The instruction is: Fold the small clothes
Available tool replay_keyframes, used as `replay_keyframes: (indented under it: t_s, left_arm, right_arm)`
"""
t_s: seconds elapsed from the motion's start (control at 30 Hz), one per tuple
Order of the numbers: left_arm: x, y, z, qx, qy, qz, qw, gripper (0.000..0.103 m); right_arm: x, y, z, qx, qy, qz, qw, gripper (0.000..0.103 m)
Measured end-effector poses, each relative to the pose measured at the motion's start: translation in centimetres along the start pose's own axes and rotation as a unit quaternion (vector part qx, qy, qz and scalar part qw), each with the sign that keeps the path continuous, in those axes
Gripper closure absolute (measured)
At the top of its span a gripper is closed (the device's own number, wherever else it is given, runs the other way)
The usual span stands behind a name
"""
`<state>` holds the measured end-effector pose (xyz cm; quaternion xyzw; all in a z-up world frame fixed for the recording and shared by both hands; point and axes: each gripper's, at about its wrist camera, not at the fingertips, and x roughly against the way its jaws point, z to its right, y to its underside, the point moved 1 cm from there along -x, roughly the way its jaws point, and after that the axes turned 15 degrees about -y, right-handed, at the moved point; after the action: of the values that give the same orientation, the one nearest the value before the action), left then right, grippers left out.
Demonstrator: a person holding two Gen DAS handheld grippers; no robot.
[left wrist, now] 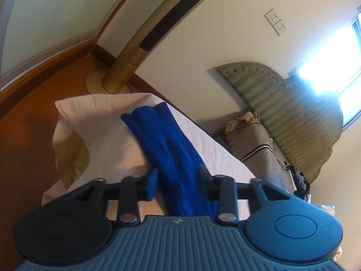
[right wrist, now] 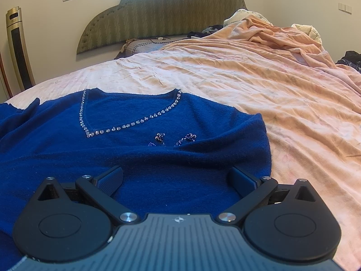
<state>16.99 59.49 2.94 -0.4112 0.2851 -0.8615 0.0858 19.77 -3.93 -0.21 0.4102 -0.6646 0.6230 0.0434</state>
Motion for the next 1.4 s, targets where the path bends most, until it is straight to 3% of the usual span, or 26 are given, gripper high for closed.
replay_keyframes:
  t_s: [0.03, 0.07, 0.23, 0.33, 0.37, 0.4, 0.5, 0.57, 0.63, 0.73, 0.83, 0.9, 0.93, 0.97, 1.0, 1.03, 1.1, 1.2, 1.3, 1.33, 1.4]
  left_arm:
    - [0.0, 0.0, 0.1, -0.004, -0.004, 0.002, 1.0000, 0.091]
    - [0.1, -0.1, 0.3, -0.013, -0.010, 0.006, 0.9998, 0.097]
    - [2.6, 0.1, 3.3, -0.092, -0.046, 0.066, 0.9926, 0.100]
    - [6.7, 1.7, 7.4, -0.174, -0.033, 0.128, 0.9757, 0.100]
    - [8.6, 3.1, 9.2, -0.216, -0.023, 0.156, 0.9634, 0.100]
    - [10.8, 5.1, 11.0, -0.265, -0.005, 0.189, 0.9454, 0.100]
    - [16.9, 13.3, 15.1, -0.395, 0.071, 0.254, 0.8802, 0.100]
    - [19.7, 20.0, 16.4, -0.468, 0.134, 0.230, 0.8425, 0.099]
    - [20.7, 26.2, 16.6, -0.521, 0.178, 0.178, 0.8152, 0.099]
    - [20.7, 34.2, 16.0, -0.601, 0.192, 0.124, 0.7658, 0.097]
    - [20.9, 37.3, 15.3, -0.638, 0.175, 0.106, 0.7420, 0.095]
    - [22.0, 37.1, 14.7, -0.649, 0.171, 0.126, 0.7306, 0.091]
    - [22.7, 36.4, 14.1, -0.644, 0.177, 0.127, 0.7334, 0.080]
    - [23.3, 35.6, 13.4, -0.636, 0.181, 0.126, 0.7400, 0.054]
    - [24.0, 35.0, 12.5, -0.625, 0.182, 0.125, 0.7484, 0.035]
    - [24.6, 34.2, 11.8, -0.611, 0.183, 0.128, 0.7597, 0.003]
    - [25.4, 32.8, 9.9, -0.575, 0.190, 0.146, 0.7827, 0.000]
    - [24.3, 31.2, 7.6, -0.546, 0.167, 0.109, 0.8136, 0.000]
    - [23.0, 29.5, 6.8, -0.499, 0.153, 0.074, 0.8496, 0.000]
    - [22.8, 28.9, 6.4, -0.476, 0.155, 0.071, 0.8625, 0.000]
    - [22.0, 28.1, 6.3, -0.451, 0.150, 0.048, 0.8783, 0.000]
  right_arm:
    - [0.0, 0.0, 0.0, 0.000, 0.000, 0.000, 1.000, 0.002]
    - [0.0, 0.0, 0.0, 0.000, 0.000, 0.000, 1.000, 0.002]
    - [0.0, 0.0, 0.0, 0.000, 0.000, 0.000, 1.000, 0.002]
    - [0.0, 0.0, 0.0, 0.000, 0.000, 0.000, 1.000, 0.002]
    - [0.0, 0.0, 0.0, 0.000, 0.000, 0.000, 1.000, 0.002]
    - [0.0, 0.0, 0.0, 0.000, 0.000, 0.000, 1.000, 0.002]
    - [0.0, 0.0, 0.0, -0.001, 0.000, 0.001, 1.000, 0.002]
    - [0.0, 0.0, 0.0, -0.001, -0.001, 0.001, 1.000, 0.002]
    - [0.0, 0.0, 0.0, -0.003, -0.002, 0.002, 1.000, 0.002]
    - [0.0, 0.0, 0.0, -0.006, -0.005, 0.004, 1.000, 0.002]
    - [0.1, 0.0, 0.0, -0.007, -0.005, 0.005, 1.000, 0.002]
    - [0.1, 0.0, 0.0, -0.009, -0.007, 0.006, 1.000, 0.002]
    - [0.1, 0.0, 0.1, -0.011, -0.009, 0.007, 1.000, 0.002]
    - [0.1, 0.0, 0.1, -0.012, -0.010, 0.009, 1.000, 0.002]
    - [0.1, 0.0, 0.1, -0.014, -0.011, 0.010, 1.000, 0.002]
    - [0.1, 0.0, 0.1, -0.016, -0.012, 0.011, 1.000, 0.002]
    - [0.3, -0.1, 0.2, -0.020, -0.016, 0.012, 1.000, 0.002]
    - [1.9, -0.9, 0.0, -0.073, -0.037, 0.030, 0.996, 0.009]
    - [3.6, -1.6, -0.2, -0.178, -0.164, 0.052, 0.969, 0.010]
    - [3.2, -1.8, -0.5, -0.206, -0.194, 0.034, 0.959, 0.011]
    - [1.8, -2.0, -1.0, -0.239, -0.227, -0.007, 0.944, 0.019]
